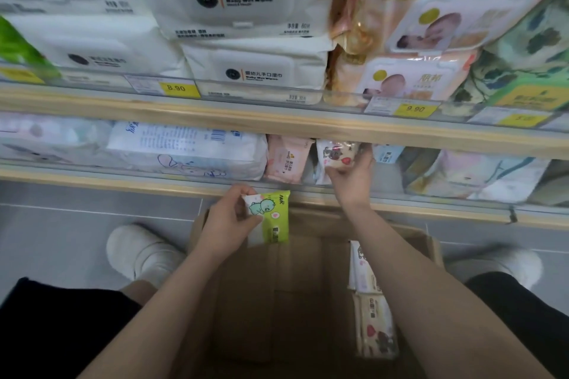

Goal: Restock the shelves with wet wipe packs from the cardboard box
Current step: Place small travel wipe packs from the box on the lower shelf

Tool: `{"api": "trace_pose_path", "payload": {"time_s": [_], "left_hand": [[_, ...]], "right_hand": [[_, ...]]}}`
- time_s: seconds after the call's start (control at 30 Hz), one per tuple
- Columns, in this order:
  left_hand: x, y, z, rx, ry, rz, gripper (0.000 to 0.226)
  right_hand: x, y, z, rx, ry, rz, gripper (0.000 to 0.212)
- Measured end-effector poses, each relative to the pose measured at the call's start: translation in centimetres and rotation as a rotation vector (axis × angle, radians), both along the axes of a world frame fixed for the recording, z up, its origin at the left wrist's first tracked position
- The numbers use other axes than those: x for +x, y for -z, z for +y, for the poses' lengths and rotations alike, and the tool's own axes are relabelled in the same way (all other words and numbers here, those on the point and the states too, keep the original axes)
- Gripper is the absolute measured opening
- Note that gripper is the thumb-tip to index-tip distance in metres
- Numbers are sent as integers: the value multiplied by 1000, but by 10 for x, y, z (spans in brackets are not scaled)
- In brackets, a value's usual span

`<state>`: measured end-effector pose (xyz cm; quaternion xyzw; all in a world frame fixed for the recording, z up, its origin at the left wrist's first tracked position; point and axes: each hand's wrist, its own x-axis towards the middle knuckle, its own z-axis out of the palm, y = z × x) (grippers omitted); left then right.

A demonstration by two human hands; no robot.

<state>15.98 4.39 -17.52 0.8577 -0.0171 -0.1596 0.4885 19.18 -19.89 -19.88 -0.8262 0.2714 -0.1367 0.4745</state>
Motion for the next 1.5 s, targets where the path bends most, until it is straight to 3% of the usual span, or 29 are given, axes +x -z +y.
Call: {"api": "trace_pose_path", "payload": {"time_s": [0.2,0.3,0.47,0.63,0.8,0.9,1.07,1.23,1.33,1.5], "left_hand": [[-6,-15,-13,30,21,-7,36],[-11,-29,-26,-15,39,8,35],[-16,-51,-58,-70,131,-21,37],[-21,-65,-81,-121,206,-65,38],[-15,-67,-86,-161,169,-70,38],[-7,-55,-72,32,230,-158,43],[-7,-4,-35,690,506,-226,63],[-8,21,-33,686,482,-374,62],[-7,28,-33,709,466,-440,63],[-9,31,-31,731,464,-497,64]], "right_hand": [[-23,-13,-16,74,-34,90,91],[-45,-34,-25,12,-112,112,71],[-84,-65,-37,202,-524,245,41],[-102,-71,-36,344,-503,157,13],[-91,-80,-37,264,-509,122,17],[-75,-83,-40,180,-462,81,21],[-40,-62,-44,-33,-380,82,18],[-15,-33,-47,-6,-300,177,28],[-10,-23,-45,-23,-315,256,16],[-8,-24,-49,-221,-410,281,21]]}}
